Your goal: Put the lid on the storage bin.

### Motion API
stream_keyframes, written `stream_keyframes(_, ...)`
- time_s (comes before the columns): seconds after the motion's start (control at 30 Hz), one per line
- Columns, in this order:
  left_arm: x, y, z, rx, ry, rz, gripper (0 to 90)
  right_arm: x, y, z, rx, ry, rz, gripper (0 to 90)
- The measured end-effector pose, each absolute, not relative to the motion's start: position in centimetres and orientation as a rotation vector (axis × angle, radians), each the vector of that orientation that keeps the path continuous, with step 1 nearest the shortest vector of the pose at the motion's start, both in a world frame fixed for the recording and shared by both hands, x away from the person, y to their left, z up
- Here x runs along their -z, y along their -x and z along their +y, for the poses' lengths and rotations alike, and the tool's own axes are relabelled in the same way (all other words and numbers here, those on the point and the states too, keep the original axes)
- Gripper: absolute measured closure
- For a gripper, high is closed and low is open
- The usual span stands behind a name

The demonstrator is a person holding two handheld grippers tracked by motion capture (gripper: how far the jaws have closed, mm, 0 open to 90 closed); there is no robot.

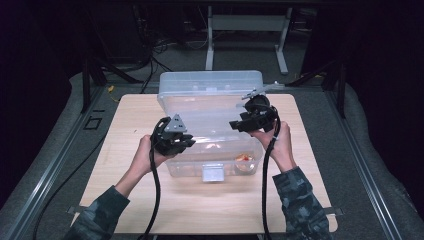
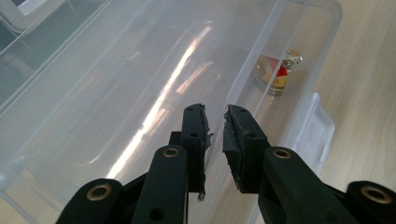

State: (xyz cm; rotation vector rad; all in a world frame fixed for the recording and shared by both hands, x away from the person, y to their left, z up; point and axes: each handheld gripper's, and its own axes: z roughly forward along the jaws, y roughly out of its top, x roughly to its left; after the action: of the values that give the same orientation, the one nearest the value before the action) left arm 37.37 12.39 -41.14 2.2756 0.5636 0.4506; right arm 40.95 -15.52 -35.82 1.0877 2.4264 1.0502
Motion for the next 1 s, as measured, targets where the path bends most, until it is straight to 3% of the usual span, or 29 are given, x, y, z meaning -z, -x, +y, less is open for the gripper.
stream_keyframes(0.3,41.3,-37.2,12.5,-0.435,-2.277,0.565,76.3,35.1,-42.1,-14.8,-1.091,-1.106,2.376,52.6)
stream_keyframes(0.67,41.6,-36.8,12.4,-0.440,-2.281,0.586,73.3,35.1,-41.0,-15.0,-1.086,-1.139,2.280,79.3)
stream_keyframes(0.8,41.6,-36.7,12.4,-0.442,-2.285,0.599,71.4,35.3,-40.6,-15.0,-1.083,-1.144,2.274,82.0)
stream_keyframes(0.93,41.6,-36.6,12.6,-0.425,-2.278,0.626,64.0,35.7,-40.1,-15.1,-1.088,-1.145,2.267,83.3)
stream_keyframes(1.0,41.5,-36.6,12.9,-0.406,-2.277,0.638,53.9,35.9,-39.9,-15.2,-1.088,-1.147,2.269,83.4)
